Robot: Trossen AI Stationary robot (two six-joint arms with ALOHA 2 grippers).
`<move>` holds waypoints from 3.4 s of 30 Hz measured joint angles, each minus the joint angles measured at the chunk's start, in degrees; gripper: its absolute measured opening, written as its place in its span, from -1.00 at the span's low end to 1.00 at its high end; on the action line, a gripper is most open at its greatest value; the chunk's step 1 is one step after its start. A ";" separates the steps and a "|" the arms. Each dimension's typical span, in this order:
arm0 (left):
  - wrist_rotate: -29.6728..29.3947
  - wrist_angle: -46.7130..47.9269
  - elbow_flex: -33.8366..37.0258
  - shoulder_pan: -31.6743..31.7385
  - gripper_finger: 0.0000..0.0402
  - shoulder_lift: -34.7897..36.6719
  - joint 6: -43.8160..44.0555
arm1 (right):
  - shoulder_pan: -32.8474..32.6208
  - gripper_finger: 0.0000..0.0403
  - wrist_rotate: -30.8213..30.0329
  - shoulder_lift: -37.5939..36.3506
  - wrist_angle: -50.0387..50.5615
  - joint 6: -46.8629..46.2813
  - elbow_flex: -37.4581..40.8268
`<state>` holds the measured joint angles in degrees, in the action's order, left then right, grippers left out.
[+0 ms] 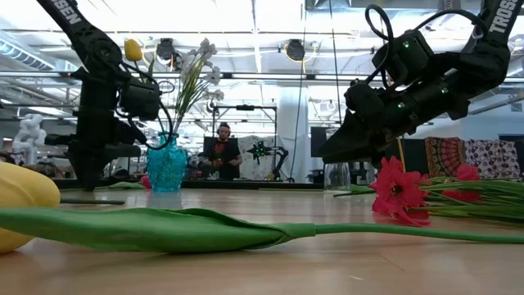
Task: Sort flowers into vase by color
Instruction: Put the left red flower into the transparent vase
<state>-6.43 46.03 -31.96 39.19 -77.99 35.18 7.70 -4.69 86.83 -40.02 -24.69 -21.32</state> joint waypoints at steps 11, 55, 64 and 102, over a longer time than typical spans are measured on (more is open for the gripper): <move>2.76 8.16 0.50 -3.56 -0.99 6.30 9.55 | 0.00 -0.22 0.00 0.00 0.00 -0.15 0.00; -32.63 28.55 -11.63 -37.60 -1.00 34.90 41.41 | -0.11 -0.22 -1.29 0.00 0.16 -0.58 0.00; -35.92 40.61 -19.12 -40.53 -1.00 34.90 45.55 | -0.33 -0.22 -1.31 0.00 1.60 -0.68 -0.02; -30.98 -10.96 -29.92 -46.50 -1.00 13.64 -7.41 | -0.24 -0.22 -1.07 -1.11 -4.75 1.79 -0.02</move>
<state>-37.41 35.07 -61.88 -7.31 -64.35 27.77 7.46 -5.75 85.72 -44.76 -22.90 -21.34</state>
